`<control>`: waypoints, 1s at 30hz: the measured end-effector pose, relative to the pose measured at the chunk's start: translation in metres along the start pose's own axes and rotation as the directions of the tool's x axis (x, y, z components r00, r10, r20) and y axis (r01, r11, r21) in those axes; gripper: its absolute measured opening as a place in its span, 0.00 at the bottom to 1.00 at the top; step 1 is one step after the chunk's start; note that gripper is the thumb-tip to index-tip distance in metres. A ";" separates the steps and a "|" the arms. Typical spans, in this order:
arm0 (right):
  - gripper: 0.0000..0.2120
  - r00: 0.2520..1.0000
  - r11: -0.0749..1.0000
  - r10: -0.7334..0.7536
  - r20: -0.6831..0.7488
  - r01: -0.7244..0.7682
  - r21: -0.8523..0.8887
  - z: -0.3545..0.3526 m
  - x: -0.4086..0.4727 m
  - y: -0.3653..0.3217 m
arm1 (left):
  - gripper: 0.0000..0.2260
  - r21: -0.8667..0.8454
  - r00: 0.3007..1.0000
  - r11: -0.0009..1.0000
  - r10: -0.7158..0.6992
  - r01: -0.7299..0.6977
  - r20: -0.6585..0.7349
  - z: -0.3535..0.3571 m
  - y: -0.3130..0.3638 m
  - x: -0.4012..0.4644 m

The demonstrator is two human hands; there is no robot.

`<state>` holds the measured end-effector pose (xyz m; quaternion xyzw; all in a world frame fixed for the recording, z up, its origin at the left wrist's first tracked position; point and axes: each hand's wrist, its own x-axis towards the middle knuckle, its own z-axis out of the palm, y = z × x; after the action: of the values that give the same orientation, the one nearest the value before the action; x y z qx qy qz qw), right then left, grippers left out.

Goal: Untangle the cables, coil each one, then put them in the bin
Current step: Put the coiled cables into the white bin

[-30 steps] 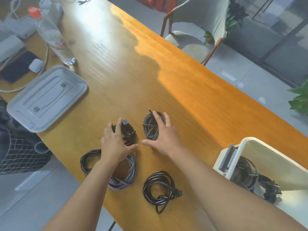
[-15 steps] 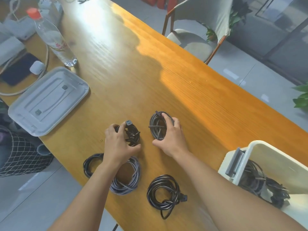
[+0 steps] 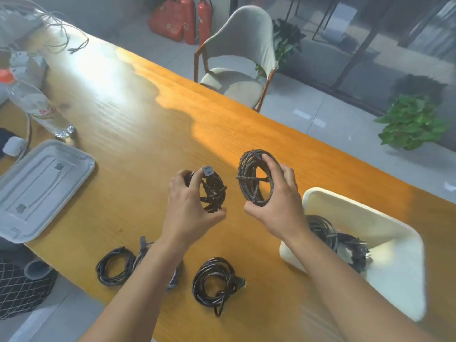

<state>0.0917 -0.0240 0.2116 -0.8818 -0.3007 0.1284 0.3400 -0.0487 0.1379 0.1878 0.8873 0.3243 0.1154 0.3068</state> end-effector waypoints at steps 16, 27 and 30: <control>0.50 0.939 0.963 0.268 -0.215 -0.258 0.076 -0.130 -0.109 0.135 | 0.41 -0.059 0.896 0.923 0.383 -0.380 0.225 0.095 0.177 -0.035; 0.52 0.900 0.900 0.434 -0.023 -0.435 -0.020 -0.120 -0.125 0.194 | 0.43 0.081 0.837 0.942 0.249 -0.327 0.487 0.175 0.192 -0.041; 0.53 0.892 0.891 0.452 0.026 -0.450 -0.066 -0.116 -0.117 0.202 | 0.44 0.103 0.831 0.950 0.202 -0.295 0.519 0.183 0.189 -0.038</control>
<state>0.1390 -0.2756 0.1632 -0.9341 -0.0985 0.2130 0.2690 0.0922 -0.0864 0.1610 0.9451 0.1236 -0.1101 0.2819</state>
